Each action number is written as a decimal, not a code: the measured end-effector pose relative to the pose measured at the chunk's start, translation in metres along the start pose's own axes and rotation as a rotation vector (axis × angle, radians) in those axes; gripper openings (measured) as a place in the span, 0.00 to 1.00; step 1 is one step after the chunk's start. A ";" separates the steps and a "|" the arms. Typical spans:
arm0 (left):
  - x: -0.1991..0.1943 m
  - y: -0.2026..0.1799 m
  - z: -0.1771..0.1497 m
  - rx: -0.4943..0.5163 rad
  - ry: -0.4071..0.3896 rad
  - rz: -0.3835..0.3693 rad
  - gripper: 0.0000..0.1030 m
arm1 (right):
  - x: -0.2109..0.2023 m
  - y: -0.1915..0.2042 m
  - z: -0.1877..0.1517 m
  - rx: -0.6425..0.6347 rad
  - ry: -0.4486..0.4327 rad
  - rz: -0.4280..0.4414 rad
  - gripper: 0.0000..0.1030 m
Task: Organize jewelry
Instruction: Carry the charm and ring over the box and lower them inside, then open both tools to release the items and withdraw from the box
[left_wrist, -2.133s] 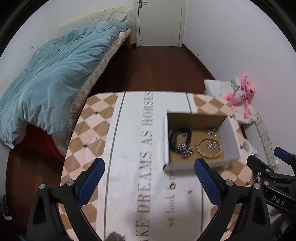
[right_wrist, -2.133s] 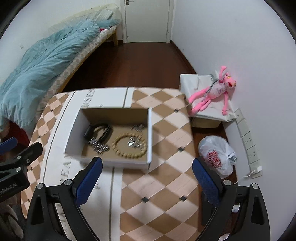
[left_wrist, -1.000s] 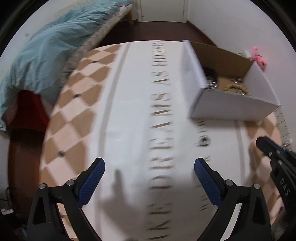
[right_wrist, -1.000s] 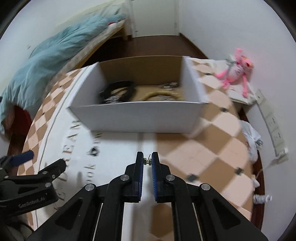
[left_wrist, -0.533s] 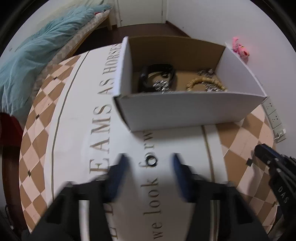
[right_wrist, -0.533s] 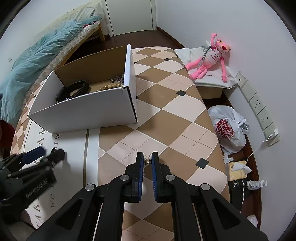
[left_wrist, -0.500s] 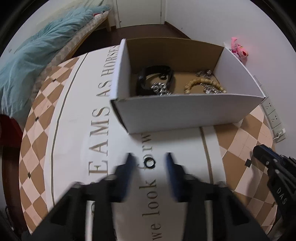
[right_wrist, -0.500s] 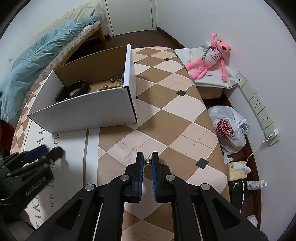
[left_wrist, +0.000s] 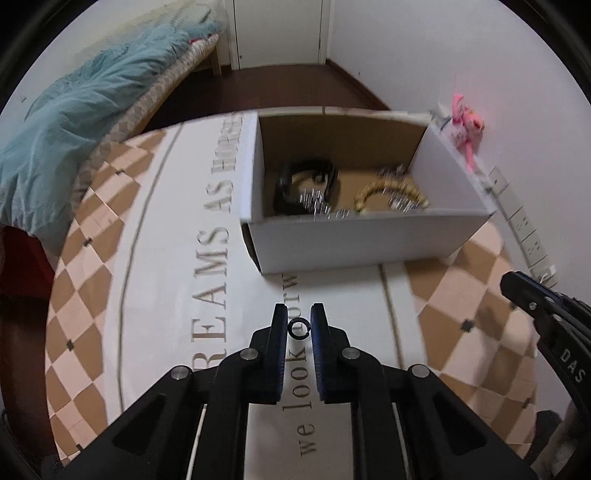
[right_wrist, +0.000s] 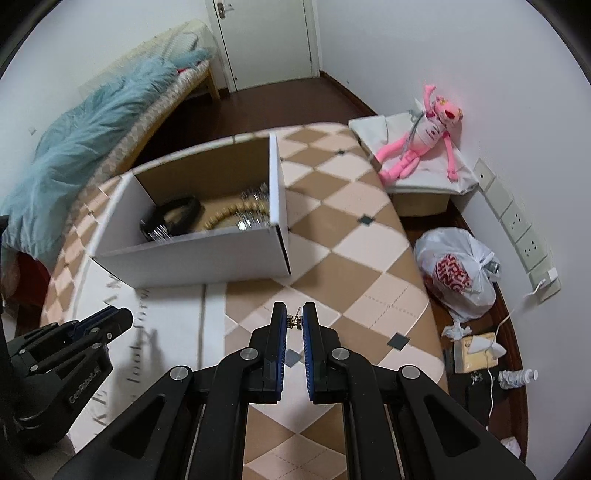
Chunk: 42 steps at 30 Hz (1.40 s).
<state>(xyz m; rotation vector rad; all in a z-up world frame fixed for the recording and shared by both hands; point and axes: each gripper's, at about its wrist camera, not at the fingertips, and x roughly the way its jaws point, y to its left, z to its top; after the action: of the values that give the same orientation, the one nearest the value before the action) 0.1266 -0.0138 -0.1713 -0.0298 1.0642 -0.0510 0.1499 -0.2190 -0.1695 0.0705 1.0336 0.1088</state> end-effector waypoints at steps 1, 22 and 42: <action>-0.006 0.000 0.002 -0.001 -0.010 -0.007 0.10 | -0.006 0.000 0.003 -0.002 -0.011 0.007 0.09; -0.017 0.004 0.123 -0.060 -0.017 -0.158 0.10 | 0.008 0.028 0.124 -0.045 0.041 0.175 0.09; -0.007 0.030 0.132 -0.096 0.032 0.038 0.83 | 0.032 0.022 0.147 -0.076 0.119 0.075 0.63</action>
<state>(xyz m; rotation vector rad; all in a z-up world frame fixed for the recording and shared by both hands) 0.2397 0.0169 -0.1027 -0.0955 1.0982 0.0338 0.2913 -0.1945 -0.1193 0.0338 1.1451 0.2224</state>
